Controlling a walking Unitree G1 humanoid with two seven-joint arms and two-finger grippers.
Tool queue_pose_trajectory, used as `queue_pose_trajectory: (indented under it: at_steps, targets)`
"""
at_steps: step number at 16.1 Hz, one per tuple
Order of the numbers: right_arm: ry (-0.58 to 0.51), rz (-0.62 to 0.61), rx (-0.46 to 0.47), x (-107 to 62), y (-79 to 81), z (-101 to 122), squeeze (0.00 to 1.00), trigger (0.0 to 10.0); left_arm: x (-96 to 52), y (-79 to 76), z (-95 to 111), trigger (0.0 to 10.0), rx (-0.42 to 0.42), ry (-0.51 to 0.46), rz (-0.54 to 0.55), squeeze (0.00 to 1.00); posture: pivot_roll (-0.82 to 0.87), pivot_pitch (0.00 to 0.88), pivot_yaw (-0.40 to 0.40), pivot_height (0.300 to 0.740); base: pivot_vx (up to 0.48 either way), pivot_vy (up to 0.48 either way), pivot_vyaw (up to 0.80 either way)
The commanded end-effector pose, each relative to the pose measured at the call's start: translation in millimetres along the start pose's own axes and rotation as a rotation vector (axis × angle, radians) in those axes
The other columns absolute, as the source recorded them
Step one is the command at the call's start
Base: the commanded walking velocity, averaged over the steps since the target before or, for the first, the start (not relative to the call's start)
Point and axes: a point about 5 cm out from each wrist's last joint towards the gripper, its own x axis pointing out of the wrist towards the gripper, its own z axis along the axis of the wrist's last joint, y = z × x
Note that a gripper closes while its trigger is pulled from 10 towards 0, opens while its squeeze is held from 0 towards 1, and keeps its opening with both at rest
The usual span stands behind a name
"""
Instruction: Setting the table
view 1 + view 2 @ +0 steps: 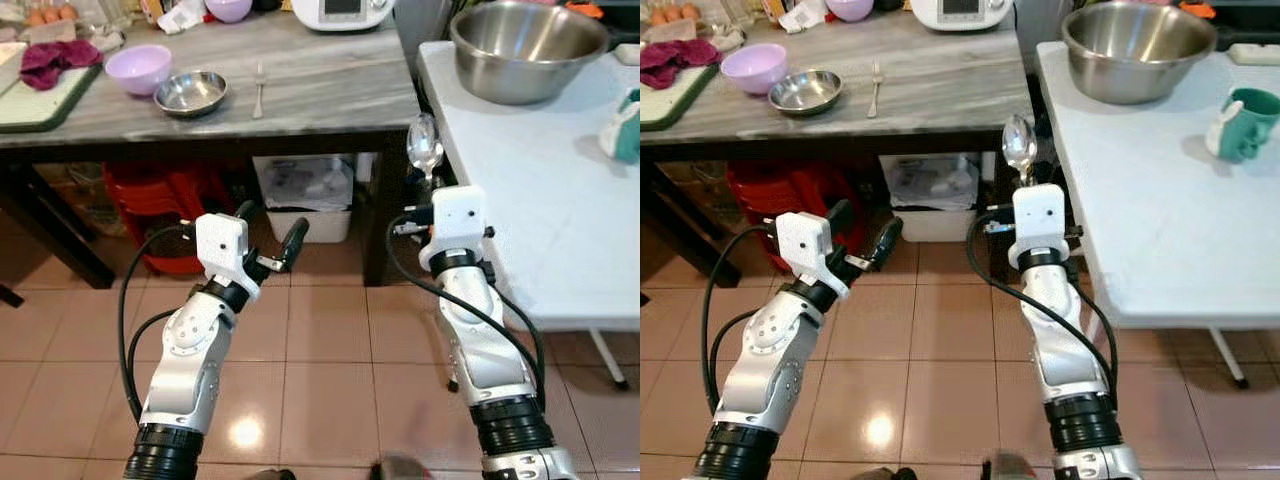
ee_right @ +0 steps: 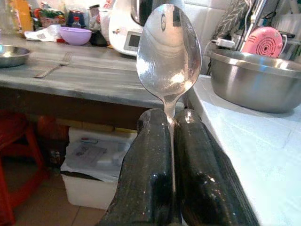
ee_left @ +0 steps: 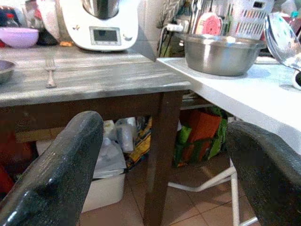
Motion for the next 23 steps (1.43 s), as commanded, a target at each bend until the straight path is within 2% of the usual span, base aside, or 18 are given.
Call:
queue_pose_trajectory:
  at_steps: [1,5,10,23]
  targets:
    - [-0.01,-0.016,-0.008,0.0,-5.0,1.6,0.0,10.0,0.4,-4.3,0.2,10.0,0.0,0.001,-0.019,0.0,-0.11,0.161,0.056,0.74,0.461,0.0,0.0]
    - [-0.009,-0.019,-0.003,-0.1,-5.6,1.3,0.0,10.0,0.8,-4.1,-1.2,10.0,-0.007,0.013,-0.016,0.0,-0.11,0.162,0.057,0.74,0.348,0.0,0.0]
    - [-0.001,-0.024,0.014,-0.8,-6.4,-0.1,0.0,10.0,0.2,-4.7,-6.3,10.0,-0.011,0.045,-0.001,0.0,-0.11,0.162,0.057,0.74,0.0,0.0,0.0]
    - [0.001,-0.024,0.019,-0.9,-6.1,-0.6,0.0,10.0,0.9,-6.9,-6.1,10.0,0.005,0.047,-0.011,0.0,-0.12,0.168,0.059,0.74,0.0,0.297,0.0]
